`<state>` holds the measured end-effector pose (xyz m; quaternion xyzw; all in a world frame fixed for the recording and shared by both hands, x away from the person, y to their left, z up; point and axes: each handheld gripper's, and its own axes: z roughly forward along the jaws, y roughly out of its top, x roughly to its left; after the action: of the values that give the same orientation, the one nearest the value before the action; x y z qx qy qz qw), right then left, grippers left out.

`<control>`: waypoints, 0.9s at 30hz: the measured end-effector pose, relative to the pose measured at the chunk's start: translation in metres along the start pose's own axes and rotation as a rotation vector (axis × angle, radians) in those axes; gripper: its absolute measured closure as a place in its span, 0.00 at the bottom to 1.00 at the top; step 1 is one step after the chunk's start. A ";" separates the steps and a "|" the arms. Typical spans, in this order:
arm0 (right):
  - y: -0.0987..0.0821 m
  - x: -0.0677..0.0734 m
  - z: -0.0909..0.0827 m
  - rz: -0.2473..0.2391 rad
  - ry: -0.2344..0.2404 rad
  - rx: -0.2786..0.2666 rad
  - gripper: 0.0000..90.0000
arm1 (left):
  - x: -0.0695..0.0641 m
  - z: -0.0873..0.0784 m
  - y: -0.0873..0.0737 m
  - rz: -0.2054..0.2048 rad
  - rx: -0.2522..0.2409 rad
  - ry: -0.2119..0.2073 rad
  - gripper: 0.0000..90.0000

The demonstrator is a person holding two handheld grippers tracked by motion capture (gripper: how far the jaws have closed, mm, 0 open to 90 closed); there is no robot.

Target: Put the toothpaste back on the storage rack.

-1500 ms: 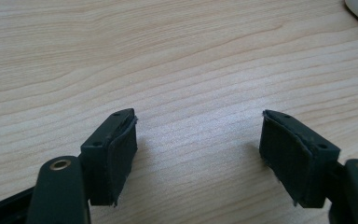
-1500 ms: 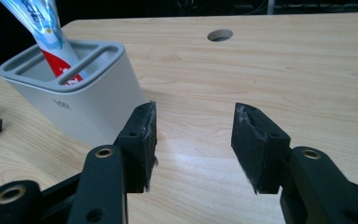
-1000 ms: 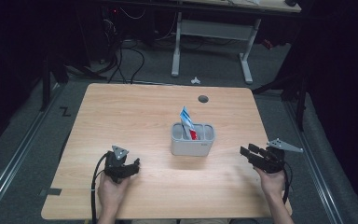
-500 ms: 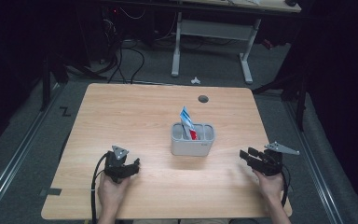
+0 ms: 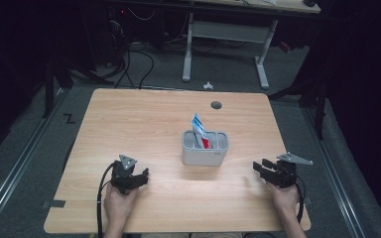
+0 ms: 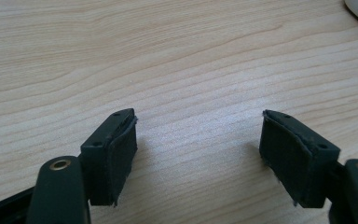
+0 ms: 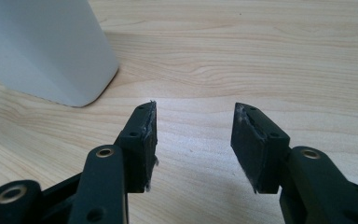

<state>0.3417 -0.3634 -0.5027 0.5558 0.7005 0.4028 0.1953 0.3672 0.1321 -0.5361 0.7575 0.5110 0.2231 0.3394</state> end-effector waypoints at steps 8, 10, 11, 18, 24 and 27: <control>-0.007 0.000 0.006 -0.006 -0.043 0.027 0.56 | 0.000 0.000 0.000 0.000 0.000 0.000 0.31; -0.009 -0.001 0.008 -0.008 -0.054 0.031 0.55 | 0.000 0.000 0.000 0.000 0.000 0.000 0.31; -0.009 0.000 0.009 -0.006 -0.059 0.034 0.55 | 0.000 0.000 0.000 0.000 0.000 0.000 0.31; -0.013 0.003 0.014 -0.031 -0.086 0.061 0.55 | 0.000 0.000 0.000 0.001 0.000 -0.002 0.31; -0.015 0.004 0.015 -0.042 -0.101 0.063 0.55 | 0.000 0.000 0.000 0.001 0.000 -0.002 0.31; -0.017 0.005 0.017 -0.050 -0.113 0.070 0.54 | 0.000 0.000 0.000 0.001 0.000 -0.002 0.31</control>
<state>0.3418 -0.3541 -0.5247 0.5664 0.7157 0.3411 0.2248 0.3675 0.1319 -0.5362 0.7580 0.5103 0.2227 0.3397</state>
